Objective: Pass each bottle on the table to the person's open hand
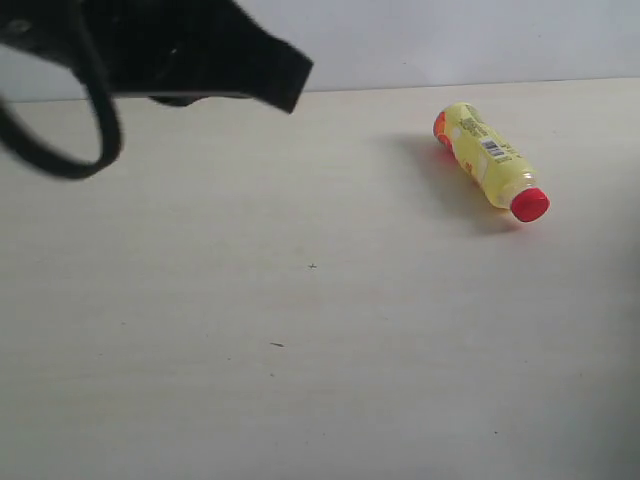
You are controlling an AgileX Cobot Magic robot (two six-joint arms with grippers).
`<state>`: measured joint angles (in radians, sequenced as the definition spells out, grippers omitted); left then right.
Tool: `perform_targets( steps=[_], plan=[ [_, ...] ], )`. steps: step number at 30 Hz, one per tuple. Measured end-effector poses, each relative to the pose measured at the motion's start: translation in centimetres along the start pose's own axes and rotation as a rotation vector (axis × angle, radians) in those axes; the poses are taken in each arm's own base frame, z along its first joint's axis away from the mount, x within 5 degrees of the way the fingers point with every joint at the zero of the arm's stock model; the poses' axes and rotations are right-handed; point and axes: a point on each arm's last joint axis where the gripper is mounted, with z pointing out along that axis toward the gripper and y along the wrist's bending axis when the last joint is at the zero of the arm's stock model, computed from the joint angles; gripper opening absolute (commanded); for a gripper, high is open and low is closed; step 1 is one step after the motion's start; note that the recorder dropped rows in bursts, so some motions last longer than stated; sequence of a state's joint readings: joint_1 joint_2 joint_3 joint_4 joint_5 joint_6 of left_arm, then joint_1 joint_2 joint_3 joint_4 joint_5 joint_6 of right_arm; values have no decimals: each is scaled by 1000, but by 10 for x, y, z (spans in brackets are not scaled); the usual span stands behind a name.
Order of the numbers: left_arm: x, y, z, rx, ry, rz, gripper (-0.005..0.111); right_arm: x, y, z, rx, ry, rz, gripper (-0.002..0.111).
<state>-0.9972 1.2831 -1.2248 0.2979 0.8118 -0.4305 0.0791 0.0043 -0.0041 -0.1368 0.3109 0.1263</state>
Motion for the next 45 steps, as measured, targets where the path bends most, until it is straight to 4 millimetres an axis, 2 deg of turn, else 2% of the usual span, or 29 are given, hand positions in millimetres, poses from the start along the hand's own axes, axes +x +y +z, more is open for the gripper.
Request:
perform_targets(
  steps=[8, 13, 19, 25, 29, 33, 36, 40, 45],
  plan=[
    [68, 18, -37, 109, -210, -23, 0, 0, 0, 0, 0, 0, 0, 0],
    [116, 26, -50, 195, -363, -34, 0, 0, 0, 0, 0, 0, 0, 0],
    [175, 33, -45, 269, -486, -4, 0, 0, 0, 0, 0, 0, 0, 0],
    [219, 38, -34, 272, -518, 83, 0, 0, 0, 0, -1, -4, 0, 0],
    [240, 41, -25, 256, -503, 140, 0, -5, 0, 0, 7, -51, -75, 0],
    [258, 43, -15, 250, -459, 156, 0, -21, 2, -2, -7, -234, -137, 0],
    [262, 43, -13, 247, -446, 162, 0, -33, 5, -6, -29, -378, -116, 0],
    [262, 43, -13, 247, -446, 162, 0, -47, 6, -13, -56, -538, -31, 0],
    [262, 43, -13, 247, -446, 162, 0, -60, 1, -22, -111, -707, 275, 0]
  ],
)
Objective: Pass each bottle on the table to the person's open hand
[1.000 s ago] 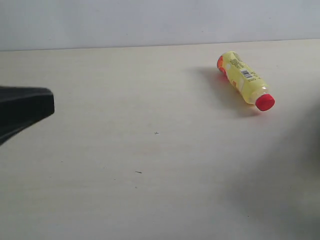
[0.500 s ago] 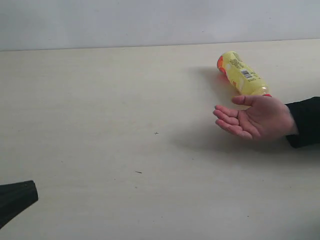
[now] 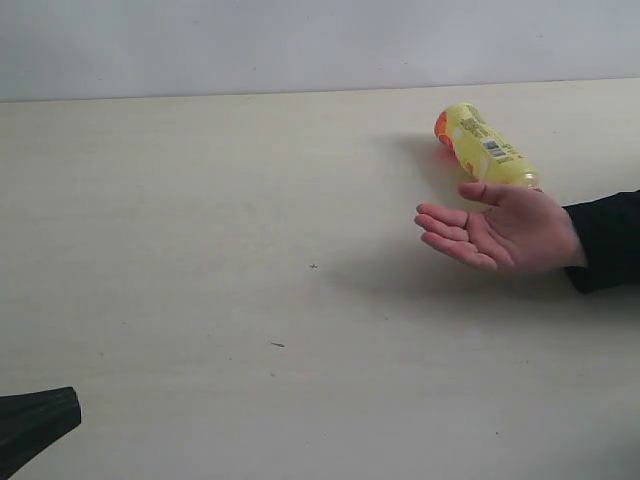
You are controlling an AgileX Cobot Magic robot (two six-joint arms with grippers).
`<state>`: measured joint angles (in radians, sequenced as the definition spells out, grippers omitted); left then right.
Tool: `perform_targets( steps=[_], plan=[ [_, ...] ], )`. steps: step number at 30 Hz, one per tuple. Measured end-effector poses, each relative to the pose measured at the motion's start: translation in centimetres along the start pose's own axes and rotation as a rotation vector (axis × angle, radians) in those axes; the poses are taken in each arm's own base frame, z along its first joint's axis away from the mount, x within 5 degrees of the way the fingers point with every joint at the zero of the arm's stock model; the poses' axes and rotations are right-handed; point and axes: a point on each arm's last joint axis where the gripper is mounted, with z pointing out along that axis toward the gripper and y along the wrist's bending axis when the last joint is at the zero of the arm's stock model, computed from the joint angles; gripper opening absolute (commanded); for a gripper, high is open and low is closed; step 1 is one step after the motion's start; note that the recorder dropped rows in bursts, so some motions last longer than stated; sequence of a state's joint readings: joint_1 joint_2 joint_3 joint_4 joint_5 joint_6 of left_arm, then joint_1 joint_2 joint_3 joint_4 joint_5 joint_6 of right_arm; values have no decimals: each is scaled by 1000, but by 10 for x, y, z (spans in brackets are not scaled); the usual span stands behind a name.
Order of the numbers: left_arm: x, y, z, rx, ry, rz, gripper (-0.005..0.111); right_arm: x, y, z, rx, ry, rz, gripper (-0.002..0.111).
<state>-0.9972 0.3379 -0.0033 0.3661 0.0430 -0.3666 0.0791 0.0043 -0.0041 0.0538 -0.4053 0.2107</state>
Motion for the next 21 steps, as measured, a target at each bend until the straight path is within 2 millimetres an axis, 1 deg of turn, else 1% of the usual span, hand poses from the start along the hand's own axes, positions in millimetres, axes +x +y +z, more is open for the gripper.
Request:
perform_targets(
  steps=[2, 3, 5, 6, 8, 9, 11, 12, 14, 15, 18, 19, 21],
  plan=[
    [0, 0, 0, 0, 0, 1, 0, -13, -1, 3, 19, -82, 124, 0],
    [0, 0, 0, 0, 0, 2, 0, -23, 1, 6, 22, -113, 154, 0],
    [0, 0, 0, 0, 0, 3, 0, -47, 6, 22, 30, -133, 177, 0],
    [0, 0, 0, 0, 0, 3, 0, -56, 9, 32, 36, -113, 172, 0],
    [0, 0, 0, 0, 0, 3, 0, -75, 16, 63, 50, -20, 130, 0],
    [0, 0, 0, 0, 0, 3, 0, -76, 18, 81, 63, 54, 101, 0],
    [0, 0, 0, 0, 0, 3, 0, -79, 23, 124, 77, 234, 45, 0],
    [0, 0, 0, 0, 0, 3, 0, -76, 24, 143, 82, 314, 31, 0],
    [0, 0, 0, 0, 0, 8, 0, -64, 26, 189, 90, 519, 0, 0],
    [0, 0, 0, 0, 0, 8, 0, -61, 27, 209, 86, 583, -12, 0],
    [0, 0, 0, 0, 0, 11, 0, -25, 23, 271, 84, 865, -48, 0],
    [0, 0, 0, 0, 0, 11, 0, -7, 20, 286, 88, 970, -57, 0],
    [0, 0, 0, 0, 0, 12, 0, 18, 15, 314, 88, 1130, -89, 0]
  ],
)
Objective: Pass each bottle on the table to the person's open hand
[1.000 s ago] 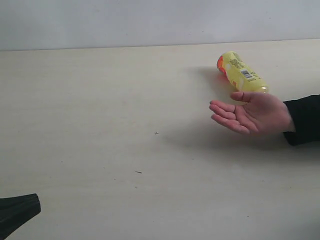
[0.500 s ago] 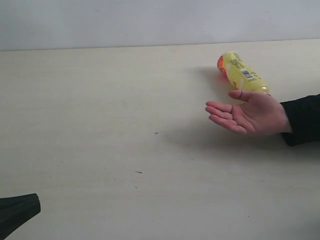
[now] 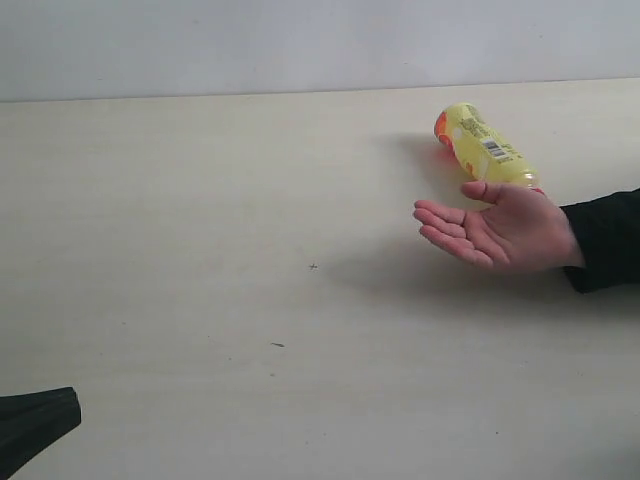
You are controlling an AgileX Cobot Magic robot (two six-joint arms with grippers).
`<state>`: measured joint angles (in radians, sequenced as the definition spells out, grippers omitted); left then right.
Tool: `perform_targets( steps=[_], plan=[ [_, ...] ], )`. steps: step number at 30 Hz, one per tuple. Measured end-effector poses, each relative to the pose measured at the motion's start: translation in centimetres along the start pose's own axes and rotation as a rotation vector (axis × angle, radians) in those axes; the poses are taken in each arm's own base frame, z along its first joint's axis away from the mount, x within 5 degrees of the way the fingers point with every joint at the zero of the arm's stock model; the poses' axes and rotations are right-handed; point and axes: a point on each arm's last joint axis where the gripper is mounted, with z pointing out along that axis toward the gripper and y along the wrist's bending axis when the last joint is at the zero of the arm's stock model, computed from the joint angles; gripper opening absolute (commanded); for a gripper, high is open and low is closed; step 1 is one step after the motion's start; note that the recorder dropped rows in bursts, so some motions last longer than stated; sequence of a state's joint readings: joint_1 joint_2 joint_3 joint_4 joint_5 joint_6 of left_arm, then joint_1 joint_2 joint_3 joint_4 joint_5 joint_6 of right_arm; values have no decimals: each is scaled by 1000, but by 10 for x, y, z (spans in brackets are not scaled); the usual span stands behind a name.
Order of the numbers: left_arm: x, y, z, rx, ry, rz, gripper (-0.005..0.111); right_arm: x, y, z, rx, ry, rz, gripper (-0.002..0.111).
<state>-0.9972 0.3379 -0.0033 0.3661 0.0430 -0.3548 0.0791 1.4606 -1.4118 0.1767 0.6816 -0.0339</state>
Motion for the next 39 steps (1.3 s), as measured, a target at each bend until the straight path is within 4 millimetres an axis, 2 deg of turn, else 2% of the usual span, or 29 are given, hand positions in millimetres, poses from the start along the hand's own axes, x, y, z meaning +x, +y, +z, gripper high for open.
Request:
perform_targets(
  steps=[4, 9, 14, 19, 21, 23, 25, 27, 28, 35, 39],
  plan=[
    [0, 0, 0, 0, 0, 0, 0, -14, -8, 55, 44, 233, -60, 4],
    [0, 0, 0, 0, 0, 0, 0, -3, -22, 120, 99, 516, -168, 10],
    [0, 0, 0, 0, 0, 0, 0, 4, -29, 164, 76, 584, -240, 11],
    [0, 0, 0, 0, 0, 2, 0, 13, -28, 188, 13, 615, -268, 13],
    [0, 0, 0, 0, 0, 2, 0, 17, -29, 193, 6, 631, -277, 21],
    [0, 0, 0, 0, 0, 2, 0, 20, -30, 196, 0, 641, -285, 44],
    [0, 0, 0, 0, 0, 2, 0, 22, -30, 199, -5, 647, -294, 79],
    [0, 0, 0, 0, 0, 2, 0, 23, -30, 200, -12, 649, -302, 102],
    [0, 0, 0, 0, 0, 2, 0, 23, -30, 200, -16, 651, -303, 105],
    [0, 0, 0, 0, 0, 2, 0, 28, -27, 207, -55, 661, -274, 100],
    [0, 0, 0, 0, 0, 3, 0, 41, -30, 223, -61, 700, -273, 100]
  ],
)
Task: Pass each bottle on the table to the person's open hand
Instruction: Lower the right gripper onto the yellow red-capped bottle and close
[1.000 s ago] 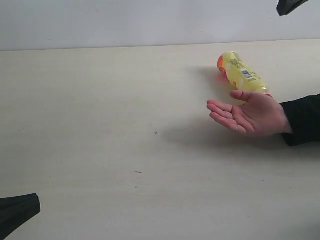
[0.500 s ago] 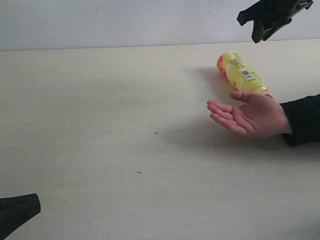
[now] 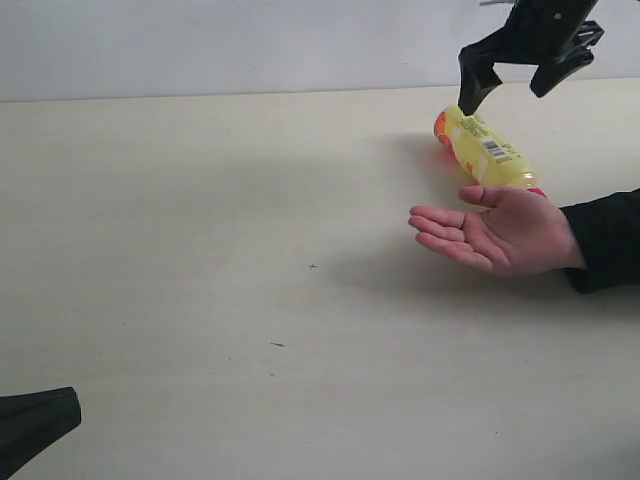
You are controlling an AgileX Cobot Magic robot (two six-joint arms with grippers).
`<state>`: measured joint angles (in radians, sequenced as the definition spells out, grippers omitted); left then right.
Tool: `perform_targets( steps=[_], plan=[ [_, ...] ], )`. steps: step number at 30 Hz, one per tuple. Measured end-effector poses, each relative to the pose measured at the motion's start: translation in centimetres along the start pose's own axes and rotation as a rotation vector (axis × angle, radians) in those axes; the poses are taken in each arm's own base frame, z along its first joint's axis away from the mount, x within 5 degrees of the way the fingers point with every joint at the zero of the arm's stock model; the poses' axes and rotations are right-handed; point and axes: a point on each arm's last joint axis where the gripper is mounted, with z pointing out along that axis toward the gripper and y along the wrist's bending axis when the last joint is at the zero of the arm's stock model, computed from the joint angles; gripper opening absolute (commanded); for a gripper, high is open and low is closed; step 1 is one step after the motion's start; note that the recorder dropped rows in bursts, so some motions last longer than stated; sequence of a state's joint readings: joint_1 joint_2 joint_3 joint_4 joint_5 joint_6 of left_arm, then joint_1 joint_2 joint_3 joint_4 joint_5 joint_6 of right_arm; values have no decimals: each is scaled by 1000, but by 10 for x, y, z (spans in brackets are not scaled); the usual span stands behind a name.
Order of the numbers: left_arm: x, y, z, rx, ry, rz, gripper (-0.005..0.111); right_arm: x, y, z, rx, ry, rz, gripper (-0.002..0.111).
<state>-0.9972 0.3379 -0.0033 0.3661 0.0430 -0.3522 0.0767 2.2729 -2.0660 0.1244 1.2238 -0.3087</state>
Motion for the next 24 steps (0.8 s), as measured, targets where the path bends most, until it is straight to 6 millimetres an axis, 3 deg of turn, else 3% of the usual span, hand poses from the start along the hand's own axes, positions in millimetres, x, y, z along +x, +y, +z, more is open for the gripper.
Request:
perform_targets(
  steps=[9, 24],
  plan=[
    [0, 0, 0, 0, 0, 0, 0, 5, -4, 47, -26, 91, -20, 100],
    [0, 0, 0, 0, 0, 0, 0, 8, -10, 90, -21, 104, -22, 98]
  ],
)
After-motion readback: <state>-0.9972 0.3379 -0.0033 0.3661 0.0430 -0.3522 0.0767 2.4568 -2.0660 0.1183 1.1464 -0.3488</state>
